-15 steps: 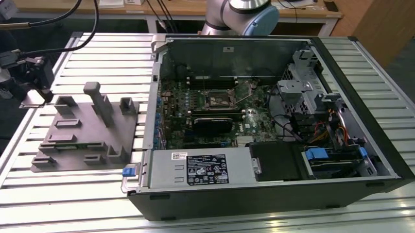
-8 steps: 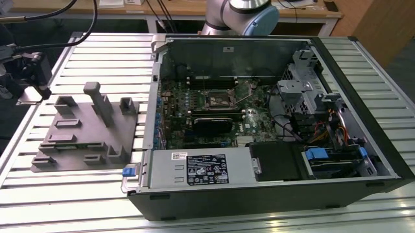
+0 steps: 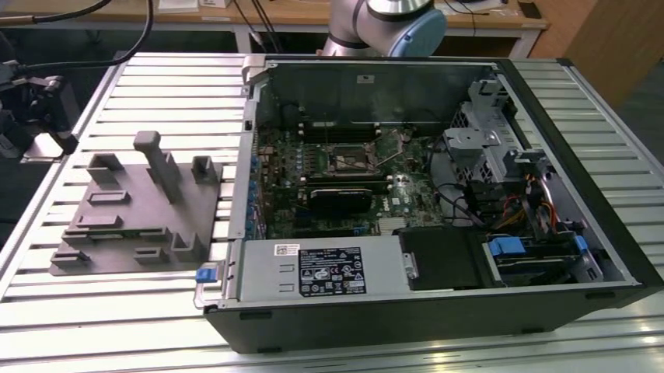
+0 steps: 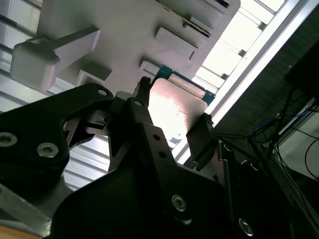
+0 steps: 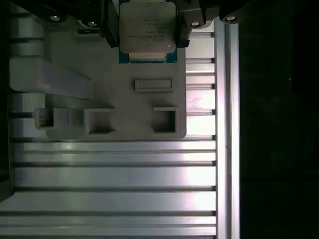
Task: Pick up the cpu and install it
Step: 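Pick up the cpu and move it towards the insertion slot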
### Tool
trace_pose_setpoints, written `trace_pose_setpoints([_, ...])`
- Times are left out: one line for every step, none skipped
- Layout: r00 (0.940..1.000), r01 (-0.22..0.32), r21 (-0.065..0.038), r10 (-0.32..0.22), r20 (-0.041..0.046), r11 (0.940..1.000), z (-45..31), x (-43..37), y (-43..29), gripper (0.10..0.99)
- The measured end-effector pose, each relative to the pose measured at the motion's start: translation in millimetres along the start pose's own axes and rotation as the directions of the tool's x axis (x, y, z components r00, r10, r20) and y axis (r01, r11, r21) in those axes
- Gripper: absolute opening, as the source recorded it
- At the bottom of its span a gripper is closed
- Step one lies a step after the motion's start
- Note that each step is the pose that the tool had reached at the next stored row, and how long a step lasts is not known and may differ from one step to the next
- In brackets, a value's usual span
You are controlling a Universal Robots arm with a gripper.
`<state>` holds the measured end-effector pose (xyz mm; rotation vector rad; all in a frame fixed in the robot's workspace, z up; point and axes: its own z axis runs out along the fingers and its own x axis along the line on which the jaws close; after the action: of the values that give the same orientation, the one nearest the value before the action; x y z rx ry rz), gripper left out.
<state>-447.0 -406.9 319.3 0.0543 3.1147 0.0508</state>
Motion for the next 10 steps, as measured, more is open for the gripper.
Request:
trace_pose_setpoints([1.0,0.0,0.0,0.0,-0.0001,1.0,-1.3,0.0,0.0,0.545])
trace_pose_setpoints([1.0,0.0,0.0,0.0,-0.0001,1.0,-2.5,-0.1,0.1,0.545])
trace_pose_setpoints([1.0,0.0,0.0,0.0,-0.0001,1.0,-3.8,-0.1,0.1,0.545])
trace_pose_setpoints([1.0,0.0,0.0,0.0,0.0,1.0,-5.0,-0.1,0.2,0.545])
trace_pose_setpoints([1.0,0.0,0.0,0.0,-0.0001,1.0,-6.3,-0.1,0.2,0.545])
trace_pose_setpoints([1.0,0.0,0.0,0.0,-0.0001,1.0,-7.4,-0.2,0.2,0.545])
trace_pose_setpoints([1.0,0.0,0.0,0.0,-0.0001,1.0,-8.6,-0.2,0.3,0.545])
trace_pose_setpoints([1.0,0.0,0.0,0.0,0.0,1.0,-9.8,-0.2,0.3,0.545])
trace_pose_setpoints([1.0,0.0,0.0,0.0,0.0,1.0,-11.0,-0.3,0.4,0.545])
trace_pose_setpoints([1.0,0.0,0.0,0.0,0.0,1.0,-12.2,-0.3,0.4,0.545])
